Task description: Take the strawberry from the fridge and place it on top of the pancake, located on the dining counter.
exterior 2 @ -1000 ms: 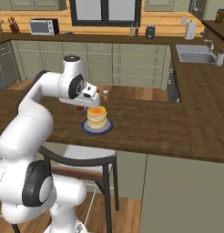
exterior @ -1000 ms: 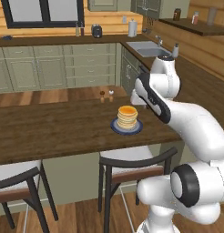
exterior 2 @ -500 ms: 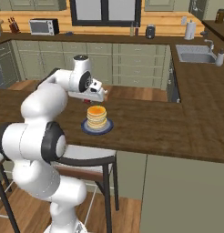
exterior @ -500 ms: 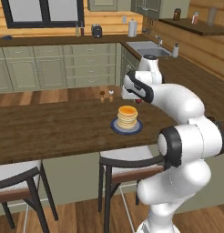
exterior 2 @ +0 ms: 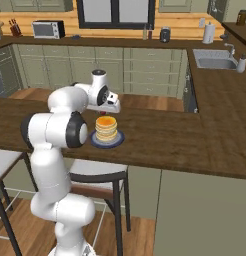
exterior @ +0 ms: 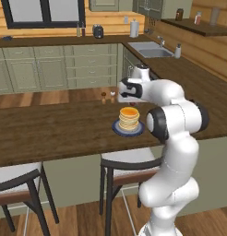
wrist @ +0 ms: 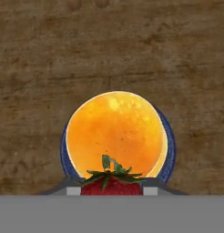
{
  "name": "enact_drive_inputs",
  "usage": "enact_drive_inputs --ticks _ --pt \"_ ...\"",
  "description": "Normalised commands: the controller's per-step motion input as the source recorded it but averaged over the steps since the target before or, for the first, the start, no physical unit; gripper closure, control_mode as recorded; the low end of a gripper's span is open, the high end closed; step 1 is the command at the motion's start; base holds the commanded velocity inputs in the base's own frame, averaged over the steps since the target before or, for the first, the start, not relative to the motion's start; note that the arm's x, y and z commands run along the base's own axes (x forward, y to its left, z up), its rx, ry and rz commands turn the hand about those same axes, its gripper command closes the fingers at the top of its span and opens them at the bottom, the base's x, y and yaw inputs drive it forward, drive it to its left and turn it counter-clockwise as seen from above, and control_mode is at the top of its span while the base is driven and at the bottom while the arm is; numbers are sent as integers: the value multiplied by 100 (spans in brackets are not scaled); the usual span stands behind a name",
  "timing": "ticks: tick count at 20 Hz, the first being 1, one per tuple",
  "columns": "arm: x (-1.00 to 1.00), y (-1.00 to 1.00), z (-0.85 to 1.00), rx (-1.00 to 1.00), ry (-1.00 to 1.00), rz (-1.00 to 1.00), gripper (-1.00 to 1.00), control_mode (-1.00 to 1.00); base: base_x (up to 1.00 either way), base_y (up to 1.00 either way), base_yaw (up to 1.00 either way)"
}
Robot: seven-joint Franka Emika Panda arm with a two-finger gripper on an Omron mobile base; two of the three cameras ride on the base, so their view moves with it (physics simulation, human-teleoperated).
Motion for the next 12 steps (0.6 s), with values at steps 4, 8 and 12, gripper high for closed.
enact_drive_inputs --ticks 4,8,12 --pt "70 0 -30 0 0 0 100 -100 0 0 0" --pt "-16 -1 -18 0 0 0 100 -100 0 0 0" --pt "-24 0 -26 0 0 0 100 -100 0 0 0"
